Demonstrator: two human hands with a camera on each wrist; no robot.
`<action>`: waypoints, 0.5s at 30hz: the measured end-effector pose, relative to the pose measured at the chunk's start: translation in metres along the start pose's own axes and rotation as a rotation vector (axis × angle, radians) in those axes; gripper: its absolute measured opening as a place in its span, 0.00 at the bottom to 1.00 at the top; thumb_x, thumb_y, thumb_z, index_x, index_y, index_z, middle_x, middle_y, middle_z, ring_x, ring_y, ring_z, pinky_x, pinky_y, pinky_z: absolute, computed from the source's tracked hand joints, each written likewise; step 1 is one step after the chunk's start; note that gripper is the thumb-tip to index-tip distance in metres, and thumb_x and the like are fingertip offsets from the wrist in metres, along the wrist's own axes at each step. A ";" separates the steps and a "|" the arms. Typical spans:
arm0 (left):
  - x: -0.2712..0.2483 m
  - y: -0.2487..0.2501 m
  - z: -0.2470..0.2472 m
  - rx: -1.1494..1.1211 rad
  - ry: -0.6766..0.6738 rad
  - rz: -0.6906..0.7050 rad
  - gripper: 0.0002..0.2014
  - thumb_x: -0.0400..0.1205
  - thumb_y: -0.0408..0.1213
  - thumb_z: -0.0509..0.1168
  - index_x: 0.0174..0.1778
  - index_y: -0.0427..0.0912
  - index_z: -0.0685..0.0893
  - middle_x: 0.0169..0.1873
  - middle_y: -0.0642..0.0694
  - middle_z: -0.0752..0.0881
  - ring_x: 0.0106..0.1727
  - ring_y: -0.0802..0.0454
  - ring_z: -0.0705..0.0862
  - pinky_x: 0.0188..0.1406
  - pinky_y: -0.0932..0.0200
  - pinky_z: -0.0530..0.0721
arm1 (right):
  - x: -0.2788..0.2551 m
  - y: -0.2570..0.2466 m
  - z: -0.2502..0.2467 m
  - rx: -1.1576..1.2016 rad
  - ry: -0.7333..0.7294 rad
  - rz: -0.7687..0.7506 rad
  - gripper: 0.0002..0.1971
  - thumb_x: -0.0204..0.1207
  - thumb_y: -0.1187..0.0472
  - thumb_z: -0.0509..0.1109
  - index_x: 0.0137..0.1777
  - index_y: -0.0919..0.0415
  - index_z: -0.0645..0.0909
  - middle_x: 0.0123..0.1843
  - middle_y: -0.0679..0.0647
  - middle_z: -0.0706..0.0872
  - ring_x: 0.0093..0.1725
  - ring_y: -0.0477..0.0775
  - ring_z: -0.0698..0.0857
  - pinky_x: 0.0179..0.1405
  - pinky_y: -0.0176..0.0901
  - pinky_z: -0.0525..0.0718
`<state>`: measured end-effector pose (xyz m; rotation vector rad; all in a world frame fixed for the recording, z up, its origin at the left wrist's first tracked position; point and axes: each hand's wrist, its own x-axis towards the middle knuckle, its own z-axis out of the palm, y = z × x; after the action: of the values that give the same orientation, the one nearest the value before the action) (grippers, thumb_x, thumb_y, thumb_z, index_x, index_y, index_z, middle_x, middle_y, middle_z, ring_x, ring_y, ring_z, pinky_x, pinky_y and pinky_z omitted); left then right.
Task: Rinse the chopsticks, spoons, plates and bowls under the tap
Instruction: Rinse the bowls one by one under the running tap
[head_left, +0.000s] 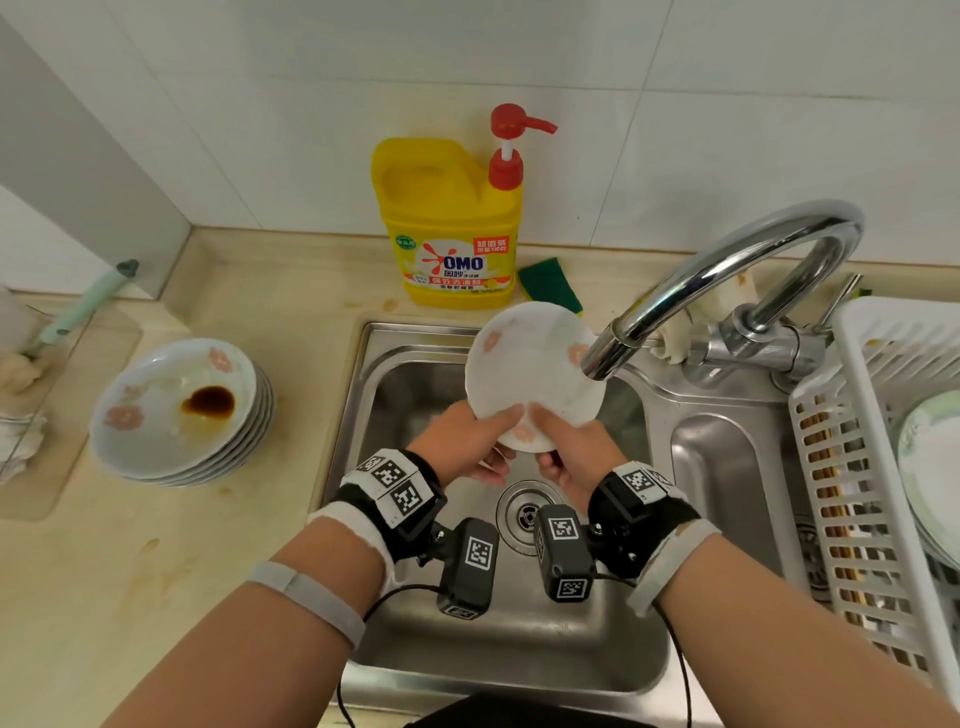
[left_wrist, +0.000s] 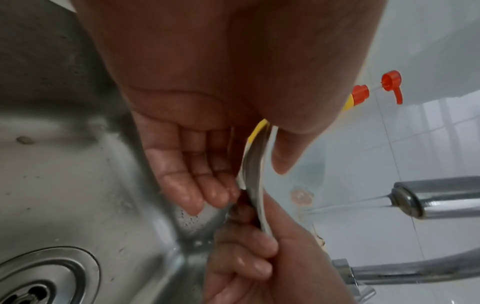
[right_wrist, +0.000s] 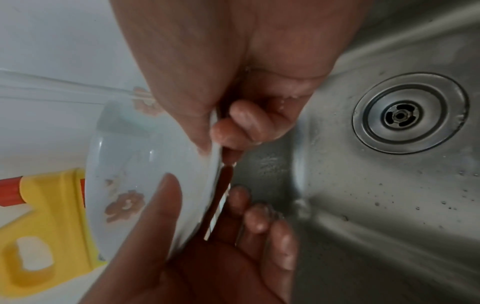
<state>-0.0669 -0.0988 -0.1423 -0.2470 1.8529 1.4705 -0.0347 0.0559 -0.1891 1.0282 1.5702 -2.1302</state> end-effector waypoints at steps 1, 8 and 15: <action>0.000 0.001 0.001 -0.003 0.004 -0.002 0.15 0.89 0.41 0.64 0.59 0.31 0.83 0.34 0.41 0.86 0.29 0.51 0.84 0.36 0.53 0.91 | 0.001 0.001 0.001 -0.019 0.012 0.007 0.10 0.81 0.55 0.76 0.52 0.63 0.86 0.34 0.57 0.80 0.23 0.47 0.71 0.20 0.37 0.70; -0.003 0.007 -0.007 0.106 0.032 0.058 0.11 0.86 0.28 0.59 0.55 0.27 0.84 0.31 0.37 0.87 0.27 0.49 0.85 0.32 0.53 0.91 | 0.005 -0.013 -0.005 -0.197 0.001 0.043 0.19 0.77 0.49 0.79 0.52 0.66 0.84 0.29 0.57 0.82 0.22 0.49 0.75 0.20 0.38 0.71; -0.007 0.011 -0.026 0.361 0.002 0.060 0.12 0.85 0.29 0.58 0.53 0.28 0.85 0.30 0.38 0.88 0.24 0.51 0.84 0.26 0.59 0.85 | 0.010 -0.034 -0.016 -0.516 -0.030 -0.072 0.28 0.74 0.35 0.76 0.54 0.62 0.85 0.37 0.61 0.93 0.30 0.57 0.90 0.23 0.41 0.78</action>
<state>-0.0796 -0.1203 -0.1280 -0.0182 2.1013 1.1447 -0.0572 0.0846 -0.1746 0.7668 2.0152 -1.6266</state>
